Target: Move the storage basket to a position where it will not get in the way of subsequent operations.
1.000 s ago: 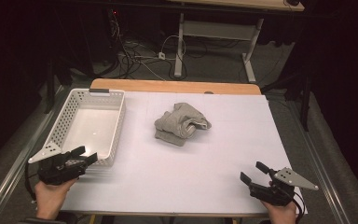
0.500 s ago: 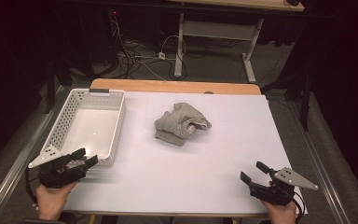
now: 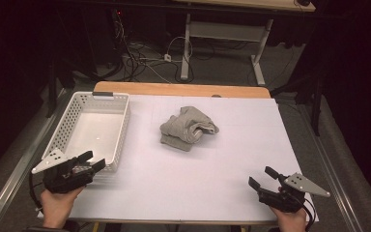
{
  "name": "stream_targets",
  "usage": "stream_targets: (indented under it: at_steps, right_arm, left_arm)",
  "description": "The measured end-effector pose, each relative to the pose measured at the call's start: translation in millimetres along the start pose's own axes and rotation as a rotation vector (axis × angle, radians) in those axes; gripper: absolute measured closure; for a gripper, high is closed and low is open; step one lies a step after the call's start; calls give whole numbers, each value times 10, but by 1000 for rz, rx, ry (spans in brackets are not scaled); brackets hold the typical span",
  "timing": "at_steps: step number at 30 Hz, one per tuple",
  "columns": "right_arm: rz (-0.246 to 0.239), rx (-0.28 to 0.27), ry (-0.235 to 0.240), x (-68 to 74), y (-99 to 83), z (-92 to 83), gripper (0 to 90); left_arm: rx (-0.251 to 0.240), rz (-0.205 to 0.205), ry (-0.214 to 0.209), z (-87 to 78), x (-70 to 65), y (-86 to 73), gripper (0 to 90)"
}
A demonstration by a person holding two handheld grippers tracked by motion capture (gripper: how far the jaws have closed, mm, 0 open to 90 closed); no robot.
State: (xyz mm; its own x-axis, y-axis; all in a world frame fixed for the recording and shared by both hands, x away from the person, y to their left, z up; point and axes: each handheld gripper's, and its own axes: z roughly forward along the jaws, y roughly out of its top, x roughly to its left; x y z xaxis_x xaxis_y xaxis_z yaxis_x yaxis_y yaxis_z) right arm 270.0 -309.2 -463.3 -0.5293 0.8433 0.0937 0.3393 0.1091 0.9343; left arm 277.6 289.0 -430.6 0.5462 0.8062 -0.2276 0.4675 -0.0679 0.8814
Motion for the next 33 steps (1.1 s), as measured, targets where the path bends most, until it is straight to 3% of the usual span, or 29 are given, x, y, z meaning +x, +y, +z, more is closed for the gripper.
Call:
stream_targets:
  at_steps: [10,22,33]
  right_arm:
    - [-8,-21,3,18,14,-23,285]
    - [-3,-43,19,39,57,4,321]
    - [-33,-41,61,151,172,220,347]
  left_arm:
    - [13,62,-39,163,-217,66,350]
    - [39,81,-79,442,-351,118,350]
    - [85,119,-103,701,-464,156,351]
